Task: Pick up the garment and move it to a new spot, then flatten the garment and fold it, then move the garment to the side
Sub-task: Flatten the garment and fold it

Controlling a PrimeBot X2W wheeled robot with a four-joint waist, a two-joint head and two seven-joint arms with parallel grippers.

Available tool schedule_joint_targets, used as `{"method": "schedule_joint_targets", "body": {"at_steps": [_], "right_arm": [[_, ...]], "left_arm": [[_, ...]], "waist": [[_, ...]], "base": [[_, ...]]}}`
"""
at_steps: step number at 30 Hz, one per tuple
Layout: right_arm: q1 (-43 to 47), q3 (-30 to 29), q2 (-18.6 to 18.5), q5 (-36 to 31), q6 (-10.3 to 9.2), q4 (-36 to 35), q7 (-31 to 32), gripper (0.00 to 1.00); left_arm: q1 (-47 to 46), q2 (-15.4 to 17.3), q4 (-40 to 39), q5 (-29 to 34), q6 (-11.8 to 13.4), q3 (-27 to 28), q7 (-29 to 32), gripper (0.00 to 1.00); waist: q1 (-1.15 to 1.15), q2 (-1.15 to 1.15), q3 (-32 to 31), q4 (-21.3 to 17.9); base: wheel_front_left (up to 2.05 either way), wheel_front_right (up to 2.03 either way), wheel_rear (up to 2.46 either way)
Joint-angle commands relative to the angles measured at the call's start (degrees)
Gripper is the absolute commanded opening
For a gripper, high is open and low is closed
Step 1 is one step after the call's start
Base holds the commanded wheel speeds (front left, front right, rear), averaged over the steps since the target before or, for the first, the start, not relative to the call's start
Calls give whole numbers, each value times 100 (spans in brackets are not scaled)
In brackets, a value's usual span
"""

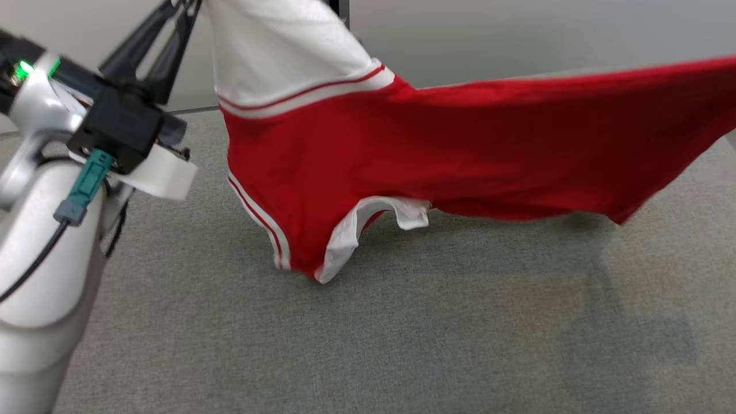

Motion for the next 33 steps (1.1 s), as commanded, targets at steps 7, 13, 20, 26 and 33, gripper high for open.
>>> {"method": "schedule_joint_targets", "body": {"at_steps": [7,13,20,26,33], "right_arm": [[-1975,312,-517,-124,0,682,589,0],[-3663,858,-424,-380,0,2078,484,0],[-5255,987,-91,-831,-3,3458,-420,0],[-6235,870,11,-1412,-1,4146,-1286,0],[-6008,1008,-153,-1373,-1,4655,-1539,0]], "left_arm": [[-1918,486,327,65,-93,-738,0,0],[-3848,768,1770,-203,-94,-1791,2,0],[-5837,810,2777,257,133,-2065,0,0],[-6712,1014,1917,336,787,-1998,2,0],[-5473,1592,604,-236,1189,-2172,0,0]], "waist": [[0,0,320,90],[0,0,1006,123],[0,0,1691,-42],[0,0,2311,111],[0,0,2770,543]], "base": [[0,0,0],[0,0,0],[0,0,0],[0,0,0],[0,0,0]]}}
